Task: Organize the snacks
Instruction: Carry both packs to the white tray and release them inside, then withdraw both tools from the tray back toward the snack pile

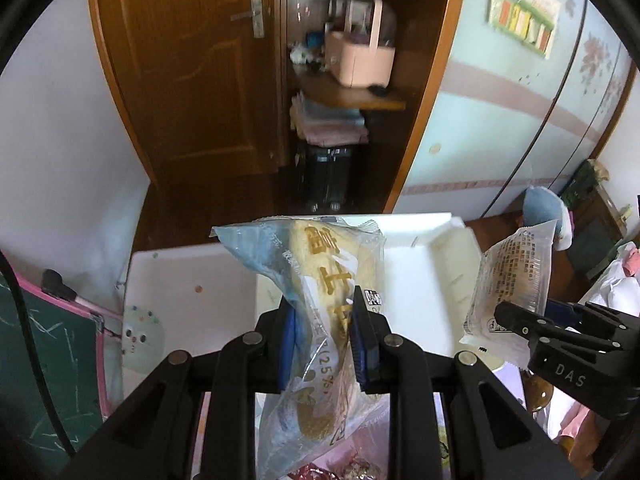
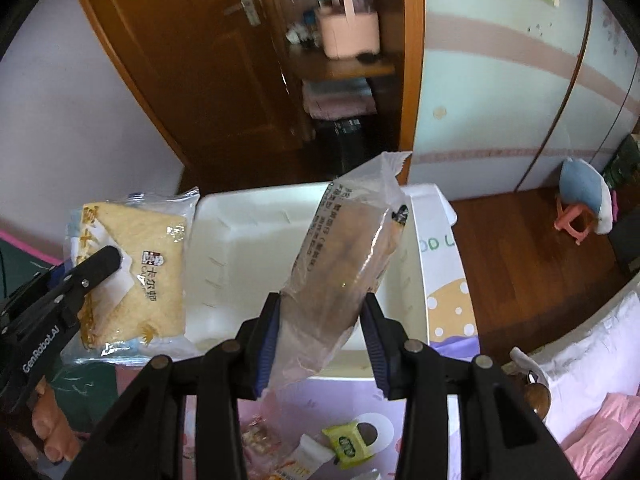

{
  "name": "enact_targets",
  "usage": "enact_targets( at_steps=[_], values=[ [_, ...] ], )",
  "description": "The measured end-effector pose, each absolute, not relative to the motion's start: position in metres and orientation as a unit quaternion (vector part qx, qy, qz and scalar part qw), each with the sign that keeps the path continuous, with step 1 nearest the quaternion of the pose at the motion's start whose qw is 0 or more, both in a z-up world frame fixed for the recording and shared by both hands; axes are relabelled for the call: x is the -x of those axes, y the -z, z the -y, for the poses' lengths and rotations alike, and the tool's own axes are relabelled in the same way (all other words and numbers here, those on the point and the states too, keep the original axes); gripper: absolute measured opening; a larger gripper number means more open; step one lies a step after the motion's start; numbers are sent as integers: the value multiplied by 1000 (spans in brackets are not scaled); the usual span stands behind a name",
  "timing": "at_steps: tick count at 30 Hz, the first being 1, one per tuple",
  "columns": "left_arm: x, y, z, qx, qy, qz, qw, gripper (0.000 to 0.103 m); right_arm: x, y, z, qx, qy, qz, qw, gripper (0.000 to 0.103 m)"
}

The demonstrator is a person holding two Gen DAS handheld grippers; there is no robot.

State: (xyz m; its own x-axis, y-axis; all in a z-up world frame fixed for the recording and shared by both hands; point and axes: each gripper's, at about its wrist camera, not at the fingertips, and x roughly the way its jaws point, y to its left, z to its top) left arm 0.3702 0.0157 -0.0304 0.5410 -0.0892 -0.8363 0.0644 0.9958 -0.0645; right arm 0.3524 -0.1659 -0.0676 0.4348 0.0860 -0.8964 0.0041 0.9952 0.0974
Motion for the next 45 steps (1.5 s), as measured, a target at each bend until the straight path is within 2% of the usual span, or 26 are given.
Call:
enact_targets(
  at_steps=[5,8,10,11,12,14,18,28,36,45],
  values=[
    [-393,66,-13,11,38,-503,863,22,-373,100,163,-31,-8,-562,826,41],
    [-400,81,-9,-2,35,-514,857,27,-379,114,160,-32,-3,-577,816,44],
    [-402,85,-6,-12,31,-516,856,52,-381,115,160,-31,-5,-574,818,44],
    [-402,84,-5,-16,29,-516,856,80,-381,115,158,-30,-7,-573,819,44],
    [-399,83,-5,-19,25,-507,861,93,-380,113,157,-29,-10,-572,820,44],
    [-393,75,-5,-24,24,-483,875,93,-380,113,154,-33,-17,-570,820,44],
    [-386,64,-6,-31,34,-469,882,93,-378,108,153,-39,-21,-564,825,53],
    [-350,24,-16,-19,12,-418,908,93,-353,77,158,-50,-22,-521,852,61],
    [-314,-11,-22,0,13,-395,919,93,-322,40,153,-29,-38,-478,877,66],
    [-249,-49,-13,-22,7,-347,938,93,-266,2,153,-28,-63,-452,889,67]
  ],
)
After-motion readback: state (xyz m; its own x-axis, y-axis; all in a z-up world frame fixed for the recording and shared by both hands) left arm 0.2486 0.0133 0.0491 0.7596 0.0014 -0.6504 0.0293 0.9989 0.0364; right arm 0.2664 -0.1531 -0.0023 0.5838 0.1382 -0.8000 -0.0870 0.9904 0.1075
